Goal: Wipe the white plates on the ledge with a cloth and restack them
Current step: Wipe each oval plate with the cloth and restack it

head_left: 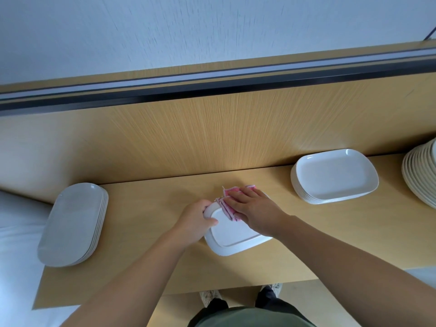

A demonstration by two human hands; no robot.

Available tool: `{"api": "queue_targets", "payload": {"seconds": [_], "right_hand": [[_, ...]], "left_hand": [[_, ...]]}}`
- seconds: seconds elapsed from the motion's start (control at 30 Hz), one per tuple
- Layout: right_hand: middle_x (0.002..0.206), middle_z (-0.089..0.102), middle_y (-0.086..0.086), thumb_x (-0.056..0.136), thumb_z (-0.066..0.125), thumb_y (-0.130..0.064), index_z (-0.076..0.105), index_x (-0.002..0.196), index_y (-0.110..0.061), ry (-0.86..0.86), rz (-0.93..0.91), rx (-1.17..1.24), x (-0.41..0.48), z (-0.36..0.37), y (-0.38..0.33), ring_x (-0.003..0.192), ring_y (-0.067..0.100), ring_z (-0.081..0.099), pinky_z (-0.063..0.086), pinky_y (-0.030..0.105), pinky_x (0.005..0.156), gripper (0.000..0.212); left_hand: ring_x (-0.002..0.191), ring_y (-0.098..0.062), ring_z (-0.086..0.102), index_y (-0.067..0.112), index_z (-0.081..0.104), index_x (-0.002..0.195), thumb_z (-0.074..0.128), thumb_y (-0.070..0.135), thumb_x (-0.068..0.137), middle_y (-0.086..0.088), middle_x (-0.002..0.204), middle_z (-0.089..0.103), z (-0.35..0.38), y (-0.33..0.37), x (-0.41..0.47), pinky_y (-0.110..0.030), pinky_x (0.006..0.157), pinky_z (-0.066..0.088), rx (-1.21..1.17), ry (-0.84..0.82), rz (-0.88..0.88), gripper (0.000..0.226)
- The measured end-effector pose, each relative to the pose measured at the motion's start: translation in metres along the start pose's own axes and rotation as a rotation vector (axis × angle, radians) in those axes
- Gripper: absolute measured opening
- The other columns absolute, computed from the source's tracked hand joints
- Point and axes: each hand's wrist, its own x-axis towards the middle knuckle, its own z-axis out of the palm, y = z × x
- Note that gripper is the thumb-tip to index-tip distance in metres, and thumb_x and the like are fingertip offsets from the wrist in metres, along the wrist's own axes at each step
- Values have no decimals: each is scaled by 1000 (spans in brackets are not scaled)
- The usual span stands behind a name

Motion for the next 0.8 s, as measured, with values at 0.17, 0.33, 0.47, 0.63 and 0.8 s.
{"api": "queue_targets", "payload": {"seconds": [0.17, 0.33, 0.47, 0.63, 0.8], "right_hand": [[140, 54, 1, 100, 31, -43, 53, 138, -21, -20, 45, 72, -6, 1, 12, 124, 31, 52, 47, 45, 100, 49], [148, 46, 3, 98, 25, -48, 46, 143, -21, -67, 181, 168, -16, 5, 19, 136, 33, 39, 40, 48, 106, 57], [160, 22, 3, 96, 17, -53, 28, 153, -21, -53, 288, 232, -35, 14, 17, 145, 32, 20, 28, 46, 116, 66], [163, 0, 1, 89, 9, -57, 15, 155, -23, -61, 410, 307, -62, 26, 3, 149, 33, 5, 20, 44, 120, 74], [159, -8, -6, 83, 0, -62, 14, 154, -25, -115, 389, 320, -62, 17, 8, 150, 26, 2, 10, 33, 119, 81]], "left_hand": [[95, -19, 62, 19, 59, 108, 72, 9, 78, 1, 100, 64, 2, -2, 0, -37, 86, 51, -23, 11, -28, 34], [92, -16, 62, 23, 57, 102, 72, 11, 78, 4, 99, 64, 4, -4, 2, -35, 84, 52, -35, 20, -46, 30], [90, -16, 62, 23, 57, 100, 73, 10, 77, 5, 97, 65, 6, -7, 3, -34, 82, 52, -40, 35, -58, 31], [92, -15, 62, 23, 57, 106, 74, 12, 78, 6, 99, 63, 5, -11, 4, -31, 79, 52, -53, 9, -84, 34], [106, -11, 56, 31, 38, 144, 66, 15, 86, 5, 121, 57, -1, -9, 0, -18, 79, 42, 44, -178, 14, 66]]}}
